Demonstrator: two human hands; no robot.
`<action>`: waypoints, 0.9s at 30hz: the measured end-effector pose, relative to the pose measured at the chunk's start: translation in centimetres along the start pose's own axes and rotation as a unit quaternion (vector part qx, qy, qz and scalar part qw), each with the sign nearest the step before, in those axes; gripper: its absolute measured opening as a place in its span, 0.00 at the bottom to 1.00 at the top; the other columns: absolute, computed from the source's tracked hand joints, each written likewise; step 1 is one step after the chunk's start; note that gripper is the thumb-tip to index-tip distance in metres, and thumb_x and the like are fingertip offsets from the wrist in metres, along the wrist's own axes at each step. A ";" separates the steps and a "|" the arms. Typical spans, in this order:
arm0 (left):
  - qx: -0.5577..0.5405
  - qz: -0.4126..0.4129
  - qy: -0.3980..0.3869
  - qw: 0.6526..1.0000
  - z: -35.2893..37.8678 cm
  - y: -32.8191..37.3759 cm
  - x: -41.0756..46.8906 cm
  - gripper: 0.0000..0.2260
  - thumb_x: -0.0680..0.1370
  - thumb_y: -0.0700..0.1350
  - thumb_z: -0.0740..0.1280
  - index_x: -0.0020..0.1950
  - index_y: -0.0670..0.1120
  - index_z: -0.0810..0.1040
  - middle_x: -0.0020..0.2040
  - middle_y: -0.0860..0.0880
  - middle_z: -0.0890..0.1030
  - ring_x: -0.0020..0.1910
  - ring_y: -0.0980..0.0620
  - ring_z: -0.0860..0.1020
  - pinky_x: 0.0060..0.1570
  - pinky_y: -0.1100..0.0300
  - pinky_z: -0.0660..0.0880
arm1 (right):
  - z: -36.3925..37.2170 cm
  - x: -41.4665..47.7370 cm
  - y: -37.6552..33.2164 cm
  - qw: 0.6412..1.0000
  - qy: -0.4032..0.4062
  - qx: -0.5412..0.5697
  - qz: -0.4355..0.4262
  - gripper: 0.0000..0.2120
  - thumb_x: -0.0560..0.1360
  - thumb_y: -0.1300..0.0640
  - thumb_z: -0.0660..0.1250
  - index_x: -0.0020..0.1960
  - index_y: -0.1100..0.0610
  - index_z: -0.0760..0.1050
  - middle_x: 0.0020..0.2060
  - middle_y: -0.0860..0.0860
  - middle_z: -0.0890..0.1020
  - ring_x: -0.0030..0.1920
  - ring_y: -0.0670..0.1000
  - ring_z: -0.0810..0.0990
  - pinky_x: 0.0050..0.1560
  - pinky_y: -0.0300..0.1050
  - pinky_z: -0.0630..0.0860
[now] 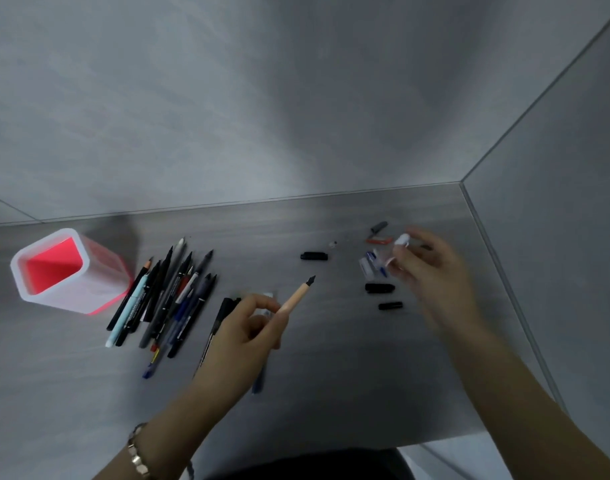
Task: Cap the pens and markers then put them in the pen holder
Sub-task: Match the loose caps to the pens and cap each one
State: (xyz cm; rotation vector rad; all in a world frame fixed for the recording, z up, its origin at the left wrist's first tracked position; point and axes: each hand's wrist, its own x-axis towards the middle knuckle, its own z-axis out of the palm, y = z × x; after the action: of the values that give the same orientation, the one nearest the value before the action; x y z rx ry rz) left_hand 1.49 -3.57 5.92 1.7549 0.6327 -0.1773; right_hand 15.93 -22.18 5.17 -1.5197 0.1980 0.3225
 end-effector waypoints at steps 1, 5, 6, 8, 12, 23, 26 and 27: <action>-0.014 0.009 -0.003 1.000 0.1 0.2 -0.4 0.03 0.76 0.45 0.63 0.43 0.48 0.73 0.25 0.52 0.76 0.25 0.50 0.68 0.25 0.61 0.67 | 0.7 -1.5 -0.5 0.999 -0.012 0.049 0.014 0.11 0.71 0.66 0.66 0.47 0.51 0.76 0.38 0.50 0.82 0.39 0.45 0.83 0.41 0.37 0.80; -0.034 0.050 -0.002 0.998 0.5 0.8 -1.9 0.03 0.75 0.43 0.64 0.41 0.49 0.75 0.25 0.51 0.74 0.27 0.54 0.71 0.30 0.60 0.69 | 2.6 -5.9 -1.2 0.994 -0.025 0.098 0.046 0.12 0.71 0.67 0.65 0.50 0.54 0.76 0.42 0.52 0.83 0.43 0.48 0.83 0.42 0.38 0.81; -0.038 0.058 -0.004 0.998 0.5 0.8 -2.2 0.03 0.74 0.43 0.65 0.41 0.50 0.75 0.25 0.51 0.74 0.26 0.55 0.71 0.31 0.58 0.69 | 2.8 -6.5 -1.2 0.994 -0.020 0.100 0.049 0.12 0.71 0.67 0.65 0.50 0.54 0.76 0.41 0.52 0.83 0.42 0.48 0.83 0.41 0.37 0.81; -0.052 0.063 -0.014 0.997 0.3 0.9 -2.7 0.02 0.72 0.47 0.65 0.40 0.50 0.75 0.25 0.51 0.74 0.27 0.51 0.70 0.32 0.53 0.69 | 3.1 -7.2 -1.4 0.994 -0.019 0.094 0.049 0.12 0.71 0.66 0.65 0.49 0.52 0.76 0.40 0.51 0.84 0.43 0.48 0.84 0.41 0.36 0.80; -0.053 0.062 -0.023 0.996 0.3 1.2 -3.2 0.04 0.74 0.47 0.65 0.39 0.53 0.76 0.25 0.49 0.74 0.27 0.49 0.71 0.34 0.44 0.73 | 3.4 -7.9 -1.8 0.995 -0.030 0.090 0.040 0.12 0.71 0.67 0.64 0.50 0.54 0.76 0.43 0.55 0.83 0.44 0.50 0.84 0.41 0.37 0.81; -0.035 0.087 -0.015 0.995 -0.2 1.2 -4.1 0.04 0.75 0.41 0.64 0.41 0.49 0.75 0.26 0.48 0.74 0.27 0.53 0.72 0.32 0.53 0.73 | 4.3 -9.2 -1.7 0.994 -0.077 0.079 0.002 0.12 0.70 0.71 0.64 0.49 0.59 0.76 0.33 0.48 0.85 0.38 0.45 0.83 0.40 0.37 0.81; -0.001 0.118 0.003 0.993 -0.5 0.9 -4.5 0.04 0.75 0.44 0.65 0.42 0.52 0.74 0.29 0.42 0.75 0.25 0.54 0.69 0.28 0.61 0.68 | 4.0 -9.3 -1.6 0.991 -0.103 0.082 0.003 0.10 0.67 0.65 0.67 0.47 0.57 0.75 0.35 0.51 0.85 0.40 0.47 0.84 0.40 0.39 0.81; 0.033 0.134 0.015 0.990 -0.5 0.7 -4.6 0.02 0.75 0.48 0.65 0.43 0.53 0.73 0.30 0.42 0.76 0.25 0.55 0.69 0.27 0.62 0.66 | 3.9 -9.3 -1.6 0.989 -0.116 0.087 0.005 0.11 0.63 0.60 0.70 0.45 0.55 0.75 0.36 0.52 0.86 0.41 0.49 0.84 0.40 0.40 0.81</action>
State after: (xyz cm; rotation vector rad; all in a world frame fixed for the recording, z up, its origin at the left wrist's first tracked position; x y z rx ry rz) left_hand -2.16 -4.65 8.66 1.8908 0.4103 0.0152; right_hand 7.41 -19.13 9.90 -1.2968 0.0485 0.4746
